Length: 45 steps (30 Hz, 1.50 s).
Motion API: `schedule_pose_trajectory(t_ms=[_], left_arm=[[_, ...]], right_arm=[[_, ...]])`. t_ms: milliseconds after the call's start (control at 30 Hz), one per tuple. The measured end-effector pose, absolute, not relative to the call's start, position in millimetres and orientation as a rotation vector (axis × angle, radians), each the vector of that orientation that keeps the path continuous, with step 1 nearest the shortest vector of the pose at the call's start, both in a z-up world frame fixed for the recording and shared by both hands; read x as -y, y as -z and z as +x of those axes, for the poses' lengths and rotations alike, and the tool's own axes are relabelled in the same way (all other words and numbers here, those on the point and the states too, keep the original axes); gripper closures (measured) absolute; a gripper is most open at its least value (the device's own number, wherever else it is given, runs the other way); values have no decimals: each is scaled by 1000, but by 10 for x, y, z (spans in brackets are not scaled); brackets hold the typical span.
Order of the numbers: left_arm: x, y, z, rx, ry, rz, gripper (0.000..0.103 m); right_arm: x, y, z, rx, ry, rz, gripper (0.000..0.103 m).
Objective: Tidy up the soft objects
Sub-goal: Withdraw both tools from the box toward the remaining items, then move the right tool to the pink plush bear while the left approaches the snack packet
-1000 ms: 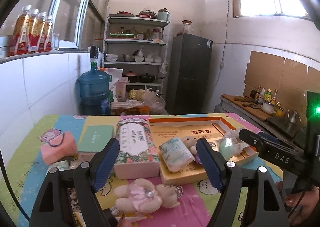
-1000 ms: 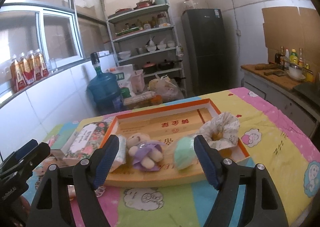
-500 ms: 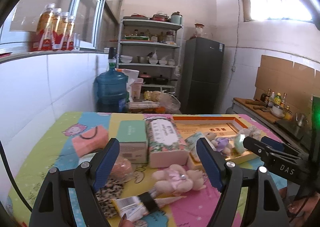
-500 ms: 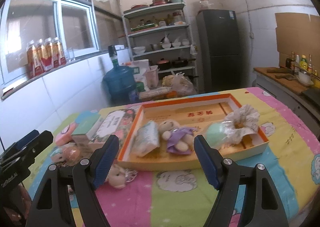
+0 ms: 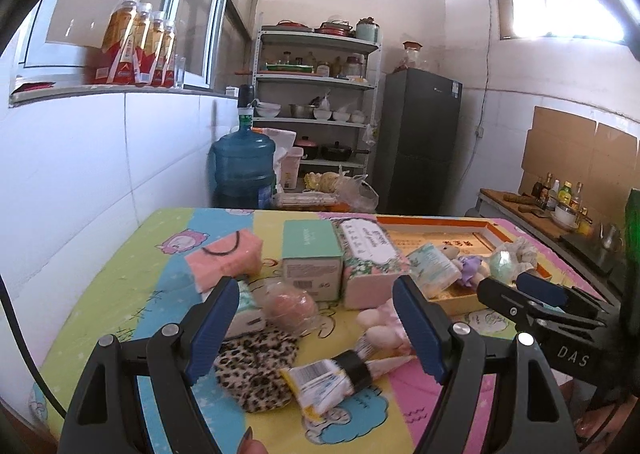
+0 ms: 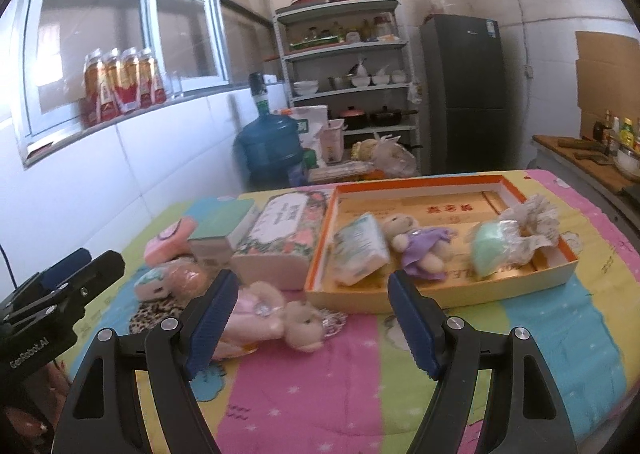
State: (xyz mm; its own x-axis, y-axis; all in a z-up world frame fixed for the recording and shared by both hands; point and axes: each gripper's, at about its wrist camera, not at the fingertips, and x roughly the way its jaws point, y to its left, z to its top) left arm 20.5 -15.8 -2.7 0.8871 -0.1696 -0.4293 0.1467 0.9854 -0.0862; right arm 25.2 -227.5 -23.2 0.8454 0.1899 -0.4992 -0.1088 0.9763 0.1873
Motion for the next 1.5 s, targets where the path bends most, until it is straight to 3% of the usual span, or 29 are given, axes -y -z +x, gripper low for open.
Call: schedule_pose_trajectory(t_ms=[700, 1500], left_arm=[[-654, 258, 88, -477, 92, -100, 24], [-584, 448, 237, -521, 191, -123, 24]], right_arm=[[1624, 410, 262, -578, -205, 89, 25], [1722, 709, 685, -663, -159, 64, 25]])
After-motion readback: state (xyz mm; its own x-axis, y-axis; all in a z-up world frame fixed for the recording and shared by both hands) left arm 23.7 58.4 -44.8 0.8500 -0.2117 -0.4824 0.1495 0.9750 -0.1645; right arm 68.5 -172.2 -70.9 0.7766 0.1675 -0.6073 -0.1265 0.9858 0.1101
